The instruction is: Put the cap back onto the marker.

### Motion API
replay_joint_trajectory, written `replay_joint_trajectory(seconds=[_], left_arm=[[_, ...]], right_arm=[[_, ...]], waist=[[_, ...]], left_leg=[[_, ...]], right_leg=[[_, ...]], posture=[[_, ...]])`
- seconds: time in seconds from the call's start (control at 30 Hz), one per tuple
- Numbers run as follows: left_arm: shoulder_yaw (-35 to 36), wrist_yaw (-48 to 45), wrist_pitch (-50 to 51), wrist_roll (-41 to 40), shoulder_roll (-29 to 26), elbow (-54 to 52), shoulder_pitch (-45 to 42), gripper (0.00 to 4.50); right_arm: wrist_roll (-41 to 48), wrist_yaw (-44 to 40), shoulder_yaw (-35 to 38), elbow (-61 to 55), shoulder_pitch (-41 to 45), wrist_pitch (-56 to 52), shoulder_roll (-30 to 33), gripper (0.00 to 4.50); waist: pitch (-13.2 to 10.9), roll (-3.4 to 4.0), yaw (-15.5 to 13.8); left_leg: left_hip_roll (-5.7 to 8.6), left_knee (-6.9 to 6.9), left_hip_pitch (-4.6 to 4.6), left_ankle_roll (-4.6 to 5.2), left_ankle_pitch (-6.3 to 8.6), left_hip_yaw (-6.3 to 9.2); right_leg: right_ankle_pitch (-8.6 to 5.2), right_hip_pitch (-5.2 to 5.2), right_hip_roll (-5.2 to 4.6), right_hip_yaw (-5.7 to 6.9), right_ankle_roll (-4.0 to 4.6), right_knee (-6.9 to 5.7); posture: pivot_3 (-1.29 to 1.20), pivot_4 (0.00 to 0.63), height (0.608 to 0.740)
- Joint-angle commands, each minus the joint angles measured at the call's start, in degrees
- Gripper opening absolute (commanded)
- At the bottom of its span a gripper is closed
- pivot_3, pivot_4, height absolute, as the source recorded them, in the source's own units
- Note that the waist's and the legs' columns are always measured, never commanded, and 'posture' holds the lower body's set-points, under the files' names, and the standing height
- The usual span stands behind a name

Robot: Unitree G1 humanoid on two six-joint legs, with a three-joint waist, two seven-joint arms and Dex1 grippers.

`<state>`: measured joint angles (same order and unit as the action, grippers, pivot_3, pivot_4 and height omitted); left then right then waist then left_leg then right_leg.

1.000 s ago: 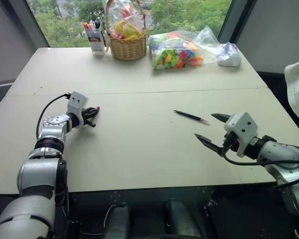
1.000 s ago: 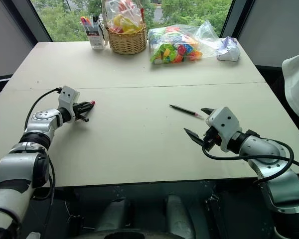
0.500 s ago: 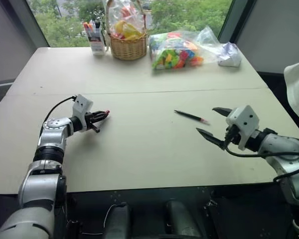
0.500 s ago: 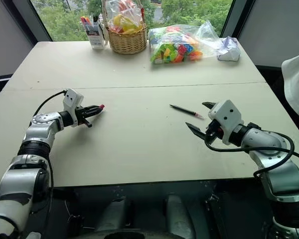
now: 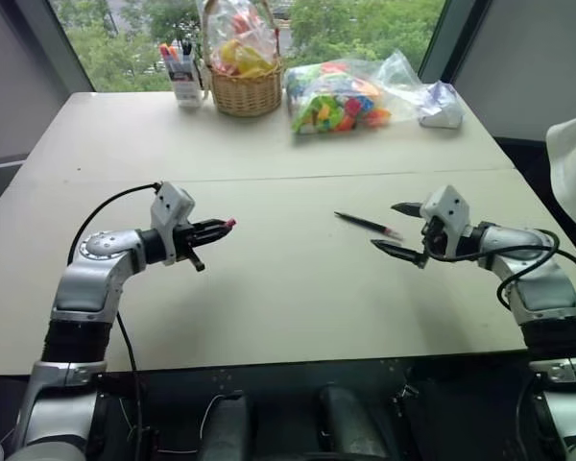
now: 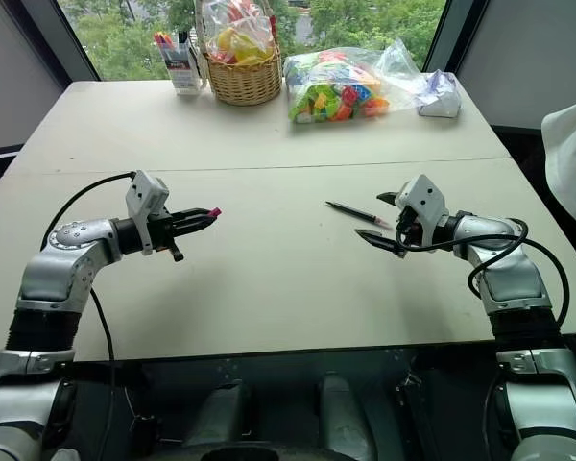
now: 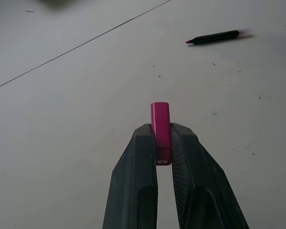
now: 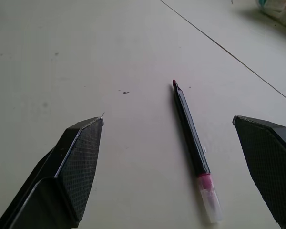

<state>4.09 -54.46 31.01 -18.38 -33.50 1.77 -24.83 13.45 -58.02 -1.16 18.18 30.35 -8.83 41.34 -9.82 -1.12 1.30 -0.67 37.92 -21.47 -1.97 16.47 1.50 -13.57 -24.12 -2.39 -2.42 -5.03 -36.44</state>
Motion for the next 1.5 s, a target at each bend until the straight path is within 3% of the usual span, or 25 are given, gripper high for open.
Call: replay_joint_trajectory(seconds=[0.03,0.57,1.13,1.23,1.47,1.5], left_arm=[[1.6,0.9,0.7,-1.8,-1.1,-3.6,0.8,0.04],[3.3,2.4,3.6,-7.0,-4.2,-10.1,2.6,0.04],[2.8,3.5,3.2,-7.6,-4.3,-11.0,2.8,0.04],[2.6,3.1,3.3,-8.0,-4.4,-11.1,2.8,0.0],[1.7,1.5,3.1,-8.4,-5.0,-10.9,2.5,0.0],[1.6,1.1,3.1,-8.6,-5.1,-11.0,2.4,0.0]], right_arm=[[-1.1,-2.4,-0.2,6.8,5.1,3.8,-1.2,4.5],[-8.7,-5.4,-2.7,36.2,18.6,16.2,-7.6,4.5],[-13.6,-5.6,-2.5,47.5,22.4,20.0,-8.1,4.5],[-13.9,-6.1,-2.5,48.0,22.5,19.9,-8.2,3.66],[-14.6,-6.7,-2.5,48.4,22.5,20.0,-8.6,0.03],[-14.7,-6.8,-2.5,48.4,22.5,20.0,-8.6,0.03]], waist=[[0.0,0.0,-0.1],[0.0,0.05,-0.1],[0.0,0.07,0.2],[0.0,0.06,0.3],[0.0,0.06,0.9],[0.0,0.06,1.0]], left_leg=[[0.0,0.0,0.0,0.0,0.0,0.02],[0.03,0.0,-0.02,0.0,0.0,-0.01],[0.03,-0.01,-0.01,-0.01,0.0,0.0],[0.03,-0.01,-0.02,-0.01,0.0,0.0],[0.03,-0.01,-0.02,-0.01,0.0,0.0],[0.03,-0.01,-0.02,-0.01,0.0,0.01]], right_leg=[[0.0,0.0,0.0,0.01,0.0,0.0],[0.01,0.0,-0.08,0.0,0.01,0.02],[0.01,0.0,-0.07,0.0,0.01,0.01],[0.01,0.0,-0.08,0.0,0.01,0.01],[0.01,0.0,-0.08,0.01,0.01,0.01],[0.01,0.0,-0.08,0.01,0.01,0.01]], posture=[[0.0,0.15,0.74],[0.0,0.15,0.74],[0.0,0.15,0.74],[0.0,0.15,0.74],[0.0,0.15,0.74],[0.0,0.15,0.74]])
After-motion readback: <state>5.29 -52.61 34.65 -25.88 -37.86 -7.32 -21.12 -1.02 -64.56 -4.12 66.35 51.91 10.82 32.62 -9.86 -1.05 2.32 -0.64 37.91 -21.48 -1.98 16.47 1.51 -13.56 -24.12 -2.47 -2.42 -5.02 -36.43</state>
